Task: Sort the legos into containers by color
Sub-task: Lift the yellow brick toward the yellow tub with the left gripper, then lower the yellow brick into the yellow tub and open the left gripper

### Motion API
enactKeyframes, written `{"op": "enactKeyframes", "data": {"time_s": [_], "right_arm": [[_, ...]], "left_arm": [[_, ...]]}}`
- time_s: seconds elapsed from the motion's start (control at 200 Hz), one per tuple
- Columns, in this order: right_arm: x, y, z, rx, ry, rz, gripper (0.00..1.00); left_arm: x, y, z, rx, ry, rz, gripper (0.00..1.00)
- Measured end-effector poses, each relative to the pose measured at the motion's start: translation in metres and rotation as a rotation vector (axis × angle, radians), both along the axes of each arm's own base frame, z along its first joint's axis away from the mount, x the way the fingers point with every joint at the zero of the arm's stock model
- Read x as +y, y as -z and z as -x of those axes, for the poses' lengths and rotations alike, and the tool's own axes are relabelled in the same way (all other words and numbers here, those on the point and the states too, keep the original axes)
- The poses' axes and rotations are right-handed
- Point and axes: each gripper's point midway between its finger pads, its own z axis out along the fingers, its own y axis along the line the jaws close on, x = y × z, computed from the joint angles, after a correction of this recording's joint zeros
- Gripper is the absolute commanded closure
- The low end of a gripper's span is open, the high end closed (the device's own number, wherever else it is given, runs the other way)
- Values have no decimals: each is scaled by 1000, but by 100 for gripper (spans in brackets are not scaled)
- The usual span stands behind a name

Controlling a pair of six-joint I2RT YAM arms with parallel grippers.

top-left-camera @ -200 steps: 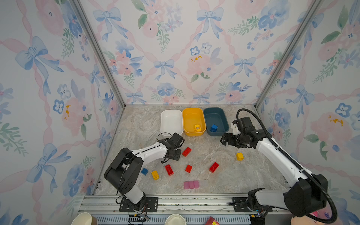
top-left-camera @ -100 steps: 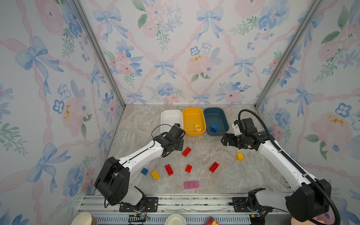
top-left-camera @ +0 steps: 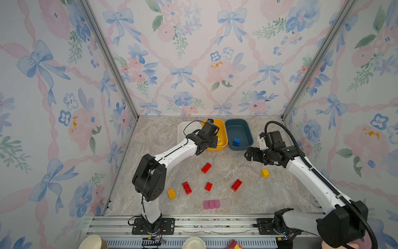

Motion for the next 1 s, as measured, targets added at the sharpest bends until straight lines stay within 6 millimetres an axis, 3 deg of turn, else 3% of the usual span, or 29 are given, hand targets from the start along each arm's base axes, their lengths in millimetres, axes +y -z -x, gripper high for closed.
{"op": "enactKeyframes", "data": {"time_s": [0.21,0.36,0.475,0.65,1.0], "right_arm": [[-1,-6,2,-19,2,-6,3],[-2,-11,4,-38,4,-11,3],[-5,-8,7,-33,11,-10,3],[-12,4,10,-3,30,-1,3],[-18,12,11,13,51,1,3]], "left_arm": [[-24,31,-37,5,8,-24,60],[-16,65,-45,53,-12,-60,59],[-11,80,-47,78,-22,-79,53],[-11,82,-49,78,-29,-81,34],[-12,79,-48,69,-33,-83,27]]}}
